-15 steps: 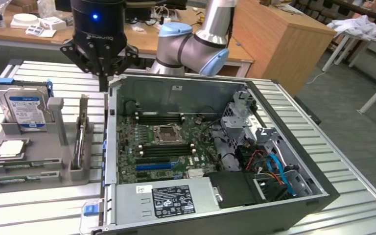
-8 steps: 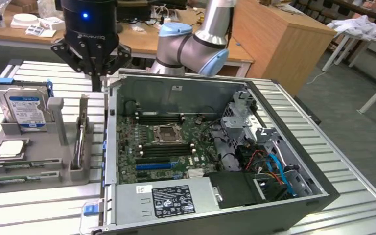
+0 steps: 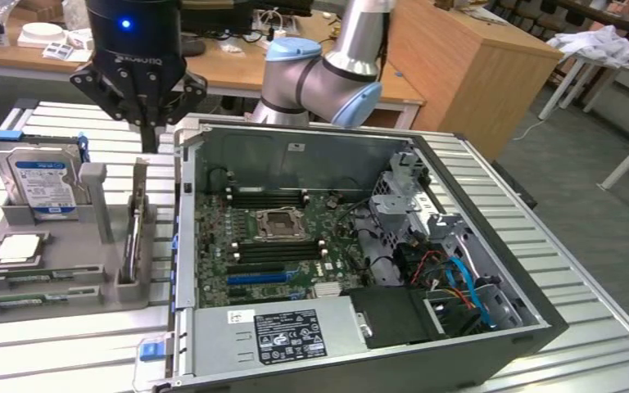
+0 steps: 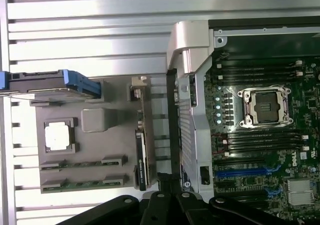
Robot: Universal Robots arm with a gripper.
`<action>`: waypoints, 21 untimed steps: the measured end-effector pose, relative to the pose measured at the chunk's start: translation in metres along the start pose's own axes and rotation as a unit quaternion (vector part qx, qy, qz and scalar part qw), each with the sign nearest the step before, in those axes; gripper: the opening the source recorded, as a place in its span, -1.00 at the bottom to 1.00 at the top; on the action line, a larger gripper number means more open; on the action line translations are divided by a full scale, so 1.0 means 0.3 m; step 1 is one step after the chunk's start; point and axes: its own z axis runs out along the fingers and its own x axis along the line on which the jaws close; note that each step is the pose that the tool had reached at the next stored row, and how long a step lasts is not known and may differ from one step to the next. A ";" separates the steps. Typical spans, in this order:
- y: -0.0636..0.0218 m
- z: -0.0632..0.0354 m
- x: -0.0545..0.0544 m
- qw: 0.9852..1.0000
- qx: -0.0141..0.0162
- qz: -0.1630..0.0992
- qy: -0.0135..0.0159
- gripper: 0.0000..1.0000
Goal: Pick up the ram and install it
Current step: 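Reach for the ram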
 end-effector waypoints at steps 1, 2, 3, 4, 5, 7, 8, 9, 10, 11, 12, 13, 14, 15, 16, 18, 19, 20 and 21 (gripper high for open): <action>0.000 0.000 0.005 1.000 0.000 0.000 0.000 -0.79; -0.001 0.000 0.010 1.000 0.000 0.000 0.000 -0.79; -0.001 0.000 0.016 1.000 0.000 0.000 0.000 -0.79; -0.002 0.000 0.021 1.000 0.000 0.000 0.000 -0.79; -0.002 0.000 0.026 1.000 0.000 0.000 0.000 -0.79; -0.003 0.000 0.035 1.000 0.000 0.000 0.001 -0.79; -0.003 0.000 0.039 1.000 0.000 0.000 0.001 -0.79; -0.003 0.000 0.044 1.000 0.000 0.000 0.001 -0.79; -0.004 0.000 0.049 1.000 0.000 0.000 0.001 -0.79; -0.004 0.000 0.053 1.000 0.000 0.000 0.001 -0.79; -0.004 0.000 0.058 1.000 0.000 0.000 0.001 -0.79; -0.005 0.000 0.062 1.000 0.000 0.000 0.001 -0.79; -0.005 0.000 0.067 1.000 0.000 0.000 0.001 -0.79; -0.005 0.000 0.072 1.000 0.000 0.000 0.001 -0.79; -0.006 0.000 0.076 1.000 0.000 0.000 0.001 -0.79; -0.006 0.000 0.085 1.000 0.000 0.000 0.002 -0.79; -0.007 0.000 0.089 1.000 0.000 0.000 0.002 -0.79; -0.007 0.000 0.093 1.000 0.000 0.000 0.002 -0.79; -0.007 0.000 0.098 1.000 0.000 0.000 0.002 -0.79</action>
